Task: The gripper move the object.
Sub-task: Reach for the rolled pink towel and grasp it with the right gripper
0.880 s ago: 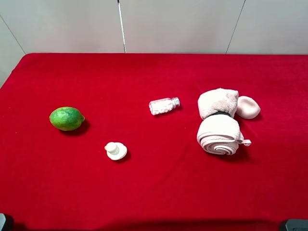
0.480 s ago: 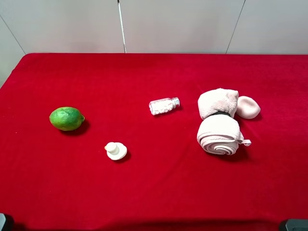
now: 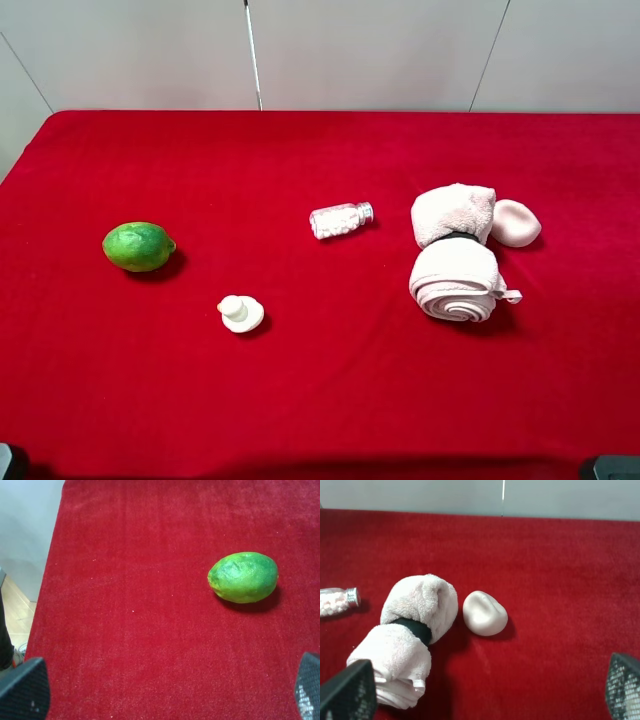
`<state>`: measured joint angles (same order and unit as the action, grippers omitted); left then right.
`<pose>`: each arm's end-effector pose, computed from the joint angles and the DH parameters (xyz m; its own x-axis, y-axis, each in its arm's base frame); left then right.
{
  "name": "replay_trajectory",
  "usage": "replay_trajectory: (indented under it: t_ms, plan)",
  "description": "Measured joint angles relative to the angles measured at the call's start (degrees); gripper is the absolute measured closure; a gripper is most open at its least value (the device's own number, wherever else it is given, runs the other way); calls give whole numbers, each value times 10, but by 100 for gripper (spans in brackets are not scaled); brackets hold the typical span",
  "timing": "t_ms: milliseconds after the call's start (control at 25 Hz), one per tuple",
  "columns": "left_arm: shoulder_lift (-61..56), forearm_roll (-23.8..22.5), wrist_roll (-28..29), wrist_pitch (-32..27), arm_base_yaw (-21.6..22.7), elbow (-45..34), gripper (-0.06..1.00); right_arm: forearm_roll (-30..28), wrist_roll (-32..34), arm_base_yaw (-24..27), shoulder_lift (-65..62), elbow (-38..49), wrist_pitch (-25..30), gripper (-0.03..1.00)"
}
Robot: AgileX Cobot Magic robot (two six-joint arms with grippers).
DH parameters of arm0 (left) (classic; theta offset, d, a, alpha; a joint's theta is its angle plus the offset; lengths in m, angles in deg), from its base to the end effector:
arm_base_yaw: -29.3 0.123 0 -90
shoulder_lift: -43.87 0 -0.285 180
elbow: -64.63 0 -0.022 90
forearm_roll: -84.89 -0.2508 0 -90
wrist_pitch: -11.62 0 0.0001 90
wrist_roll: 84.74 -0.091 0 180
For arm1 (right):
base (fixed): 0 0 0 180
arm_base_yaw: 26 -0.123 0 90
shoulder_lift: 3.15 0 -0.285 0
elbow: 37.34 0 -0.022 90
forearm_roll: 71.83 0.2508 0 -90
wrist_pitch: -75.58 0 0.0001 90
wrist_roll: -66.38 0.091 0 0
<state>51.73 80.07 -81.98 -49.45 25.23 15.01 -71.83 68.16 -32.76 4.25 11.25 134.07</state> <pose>-0.0025 0.0069 0.2720 -0.4754 0.0264 -0.8794 0.0028 0.9996 0.0285 -0.0042 -0.0005 0.2804 -0.4150 -0.0179 -0.9097 -0.1049 0.9941 0.0283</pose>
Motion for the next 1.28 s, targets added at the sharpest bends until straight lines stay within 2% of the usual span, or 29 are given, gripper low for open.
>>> replay_trajectory:
  t_ms: [1280]
  plan:
    - [0, 0, 0, 0, 0, 0, -3, 4, 0, 0, 0, 0, 0, 27]
